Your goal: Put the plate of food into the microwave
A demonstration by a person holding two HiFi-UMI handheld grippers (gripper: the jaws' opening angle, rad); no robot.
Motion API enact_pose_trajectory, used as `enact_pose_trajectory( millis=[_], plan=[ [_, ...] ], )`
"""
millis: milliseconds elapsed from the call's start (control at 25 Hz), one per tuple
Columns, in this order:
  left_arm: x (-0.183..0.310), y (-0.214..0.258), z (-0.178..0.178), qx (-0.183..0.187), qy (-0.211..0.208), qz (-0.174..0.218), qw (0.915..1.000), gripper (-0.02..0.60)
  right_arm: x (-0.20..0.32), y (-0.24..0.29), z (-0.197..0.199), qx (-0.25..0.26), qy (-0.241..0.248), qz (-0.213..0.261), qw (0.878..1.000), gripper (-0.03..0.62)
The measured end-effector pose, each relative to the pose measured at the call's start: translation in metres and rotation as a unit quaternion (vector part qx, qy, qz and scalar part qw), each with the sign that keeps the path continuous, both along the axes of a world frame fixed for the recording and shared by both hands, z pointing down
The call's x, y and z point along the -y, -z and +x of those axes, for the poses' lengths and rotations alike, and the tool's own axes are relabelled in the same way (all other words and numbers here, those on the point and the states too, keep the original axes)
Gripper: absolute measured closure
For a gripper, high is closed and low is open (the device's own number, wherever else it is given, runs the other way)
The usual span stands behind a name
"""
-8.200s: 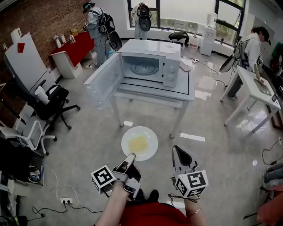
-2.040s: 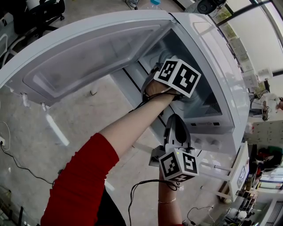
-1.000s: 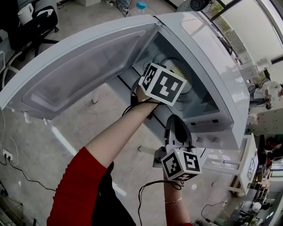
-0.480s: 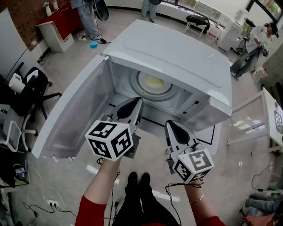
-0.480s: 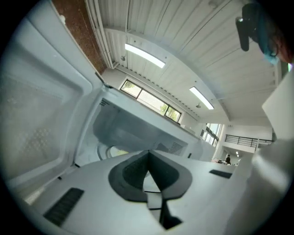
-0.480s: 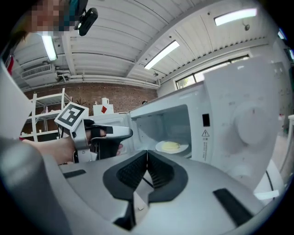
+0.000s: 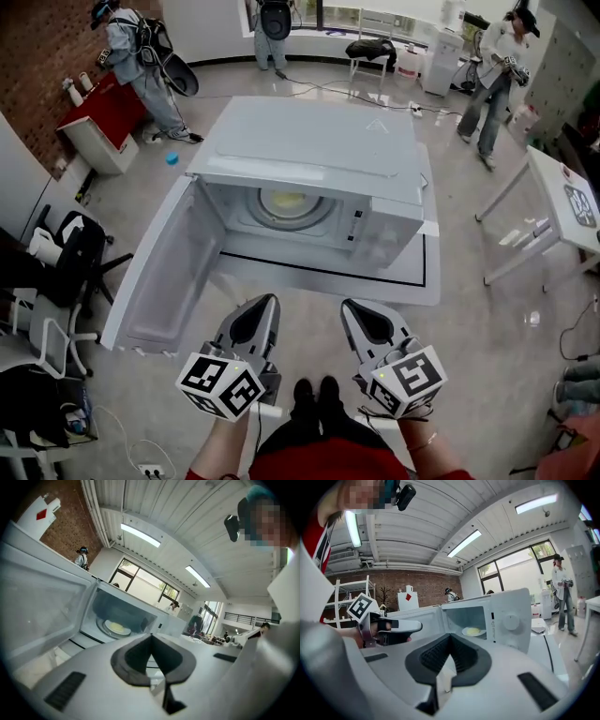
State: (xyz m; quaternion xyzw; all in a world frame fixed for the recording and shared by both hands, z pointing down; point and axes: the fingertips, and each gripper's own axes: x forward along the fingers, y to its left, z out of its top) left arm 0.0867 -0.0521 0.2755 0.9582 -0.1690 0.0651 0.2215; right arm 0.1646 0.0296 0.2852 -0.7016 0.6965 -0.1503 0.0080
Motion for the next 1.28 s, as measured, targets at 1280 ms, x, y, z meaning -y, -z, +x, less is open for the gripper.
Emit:
enact_pose_trajectory(
  millis=[1280],
  plan=[
    [-0.059,-0.005,-0.01,0.014,-0.024,0.035,0.999,0.573,-0.046,0.002,-0.013,-0.041,0.001,0.025,0.999,0.58]
  ],
)
